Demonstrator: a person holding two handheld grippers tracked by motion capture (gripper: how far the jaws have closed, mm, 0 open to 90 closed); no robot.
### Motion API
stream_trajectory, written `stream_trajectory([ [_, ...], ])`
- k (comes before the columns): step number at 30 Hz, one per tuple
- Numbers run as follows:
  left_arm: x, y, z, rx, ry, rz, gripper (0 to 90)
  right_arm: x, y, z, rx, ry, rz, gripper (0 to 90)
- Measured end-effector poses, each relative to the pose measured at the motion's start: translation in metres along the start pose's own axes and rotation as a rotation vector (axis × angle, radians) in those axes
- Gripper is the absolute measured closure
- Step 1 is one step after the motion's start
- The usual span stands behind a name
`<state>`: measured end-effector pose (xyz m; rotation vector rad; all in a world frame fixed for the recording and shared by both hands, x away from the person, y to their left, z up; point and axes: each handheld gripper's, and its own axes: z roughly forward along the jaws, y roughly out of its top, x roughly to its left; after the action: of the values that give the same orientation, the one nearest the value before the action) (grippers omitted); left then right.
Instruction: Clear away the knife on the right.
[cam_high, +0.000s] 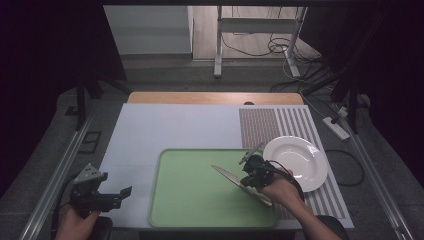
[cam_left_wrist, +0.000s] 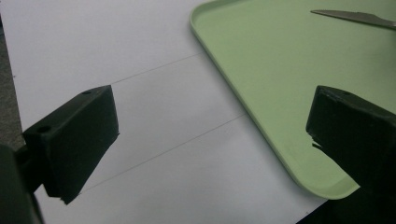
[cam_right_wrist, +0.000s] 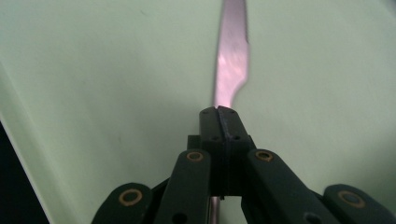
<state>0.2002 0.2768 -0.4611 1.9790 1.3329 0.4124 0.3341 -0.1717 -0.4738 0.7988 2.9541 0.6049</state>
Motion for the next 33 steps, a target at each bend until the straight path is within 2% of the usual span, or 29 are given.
stream_trajectory([
  [6,0.0,0.0,0.001,0.005,0.001,0.0,2.6,0.008,0.036,0.022,0.014,0.028,-0.091,90.0],
  [10,0.0,0.0,0.001,0.004,0.001,-0.002,2.7,0.006,0.048,0.039,0.045,0.021,-0.101,90.0],
  [12,0.0,0.0,0.001,0.004,0.002,0.001,2.7,0.003,0.049,0.046,0.073,-0.004,-0.106,90.0],
  [14,0.0,0.0,0.0,0.003,0.002,0.002,2.7,-0.003,0.048,0.045,0.069,0.015,-0.08,90.0],
  [16,0.0,0.0,0.0,0.002,0.001,0.0,2.7,-0.006,0.046,0.043,0.084,-0.017,-0.078,90.0],
  [19,0.0,0.0,0.0,-0.001,0.001,0.001,2.7,-0.016,0.039,0.038,0.094,-0.039,-0.046,90.0],
  [24,0.0,0.0,0.0,-0.001,-0.001,0.0,2.7,-0.029,0.024,0.03,0.09,-0.025,0.021,90.0],
  [33,0.0,0.0,0.0,0.0,0.003,0.007,2.7,-0.037,-0.004,0.017,0.074,-0.024,0.073,90.0],
])
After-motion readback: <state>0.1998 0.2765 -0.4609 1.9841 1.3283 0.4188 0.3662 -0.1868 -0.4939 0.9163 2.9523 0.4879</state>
